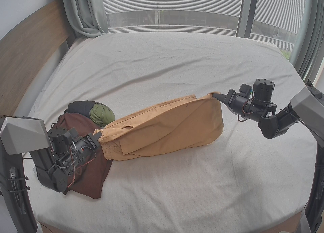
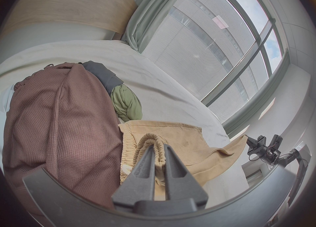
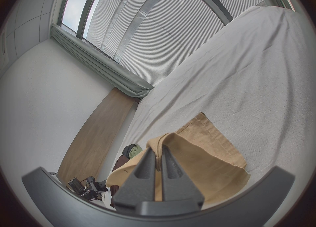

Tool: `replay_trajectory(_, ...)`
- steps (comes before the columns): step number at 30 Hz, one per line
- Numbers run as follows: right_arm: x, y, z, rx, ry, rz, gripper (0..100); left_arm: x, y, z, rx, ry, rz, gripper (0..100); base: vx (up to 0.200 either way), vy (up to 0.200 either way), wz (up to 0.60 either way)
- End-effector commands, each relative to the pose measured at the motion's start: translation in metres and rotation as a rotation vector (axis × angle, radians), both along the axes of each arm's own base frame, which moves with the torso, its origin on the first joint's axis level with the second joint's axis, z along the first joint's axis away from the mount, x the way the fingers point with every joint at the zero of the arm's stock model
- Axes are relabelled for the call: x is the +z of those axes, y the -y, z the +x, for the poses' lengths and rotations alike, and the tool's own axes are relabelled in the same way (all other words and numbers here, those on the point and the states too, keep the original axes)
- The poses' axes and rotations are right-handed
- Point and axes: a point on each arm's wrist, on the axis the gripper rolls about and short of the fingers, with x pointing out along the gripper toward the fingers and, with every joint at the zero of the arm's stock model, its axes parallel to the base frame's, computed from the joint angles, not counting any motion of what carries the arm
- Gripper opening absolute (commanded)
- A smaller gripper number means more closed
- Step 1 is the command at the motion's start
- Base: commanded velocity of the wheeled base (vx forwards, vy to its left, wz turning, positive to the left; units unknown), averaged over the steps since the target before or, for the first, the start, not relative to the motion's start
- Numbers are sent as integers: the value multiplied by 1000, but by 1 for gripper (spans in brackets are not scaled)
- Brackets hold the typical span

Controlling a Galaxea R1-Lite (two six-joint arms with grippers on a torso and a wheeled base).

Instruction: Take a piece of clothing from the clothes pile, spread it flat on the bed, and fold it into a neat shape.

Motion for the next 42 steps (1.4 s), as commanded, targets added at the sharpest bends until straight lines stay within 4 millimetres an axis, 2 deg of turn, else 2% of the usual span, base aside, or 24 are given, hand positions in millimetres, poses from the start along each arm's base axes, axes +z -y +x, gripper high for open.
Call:
replay_trajectory(1, 10, -1, 11, -2, 21, 4, 0, -3, -4, 4, 30, -1, 1, 0, 0, 0, 0)
replay_trajectory(8, 12, -5, 20, 1, 22, 6, 0, -5, -8, 9, 46, 4, -3, 0, 0, 0, 0)
replay_trajectory(13, -6, -4, 30, -5, -4, 1, 0, -3, -6, 11, 47, 10, -26, 0, 0, 0, 0)
replay_trajectory(20, -13, -6, 42, -7, 7, 4, 0, -10, -4, 17, 48, 4, -37, 0, 0, 0, 0)
replay_trajectory(31, -20, -13, 45, 6, 1, 3, 0, -22, -4, 32, 68, 12, -36, 0, 0, 0, 0)
replay_trajectory(42, -26, -16, 51, -20, 11, 2, 0, -26, -5, 36, 71, 10, -38, 0, 0, 0, 0)
